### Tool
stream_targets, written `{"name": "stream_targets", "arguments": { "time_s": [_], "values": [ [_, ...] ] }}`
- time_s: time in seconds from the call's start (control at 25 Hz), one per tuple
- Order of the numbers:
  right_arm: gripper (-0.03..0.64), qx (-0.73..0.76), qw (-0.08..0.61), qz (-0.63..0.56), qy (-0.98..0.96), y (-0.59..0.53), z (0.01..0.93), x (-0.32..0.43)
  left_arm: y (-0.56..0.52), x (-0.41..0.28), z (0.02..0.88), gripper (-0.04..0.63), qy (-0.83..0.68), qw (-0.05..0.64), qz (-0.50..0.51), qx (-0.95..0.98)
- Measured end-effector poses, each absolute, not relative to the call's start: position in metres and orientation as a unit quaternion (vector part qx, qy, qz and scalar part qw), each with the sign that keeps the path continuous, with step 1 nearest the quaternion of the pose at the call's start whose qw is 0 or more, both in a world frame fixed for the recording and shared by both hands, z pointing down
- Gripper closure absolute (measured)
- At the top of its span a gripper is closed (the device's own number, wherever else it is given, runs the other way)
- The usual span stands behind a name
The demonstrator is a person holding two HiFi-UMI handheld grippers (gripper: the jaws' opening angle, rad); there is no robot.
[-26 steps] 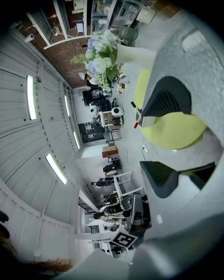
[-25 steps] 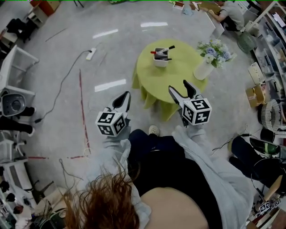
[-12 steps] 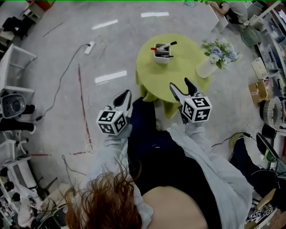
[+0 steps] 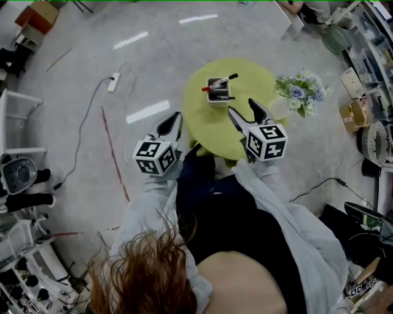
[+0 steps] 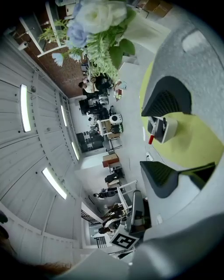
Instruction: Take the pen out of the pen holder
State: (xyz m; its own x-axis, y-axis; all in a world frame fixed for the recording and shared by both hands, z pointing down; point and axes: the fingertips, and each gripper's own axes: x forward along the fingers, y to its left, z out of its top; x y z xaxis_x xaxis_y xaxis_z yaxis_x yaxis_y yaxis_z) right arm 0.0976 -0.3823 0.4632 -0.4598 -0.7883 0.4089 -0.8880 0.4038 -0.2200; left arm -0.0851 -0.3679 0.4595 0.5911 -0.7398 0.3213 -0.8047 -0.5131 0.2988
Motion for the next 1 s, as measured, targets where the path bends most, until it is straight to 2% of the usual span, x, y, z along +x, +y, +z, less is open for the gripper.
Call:
{"name": "stream_targets", "arguments": {
  "time_s": [0.56,1.0],
  "values": [
    [0.304,0.549,0.13,0.233,-0.792,-0.454,0.48,0.095,-0.465,-0.083,0.469,0.58,-0.388,0.223,0.103,0.888],
    [0.302,0.581,0.173,0.26,-0.751,-0.492,0.519,0.102,-0.506,-0.077,0.492,0.58,-0.347,0.238,0.126,0.898]
  ]
}}
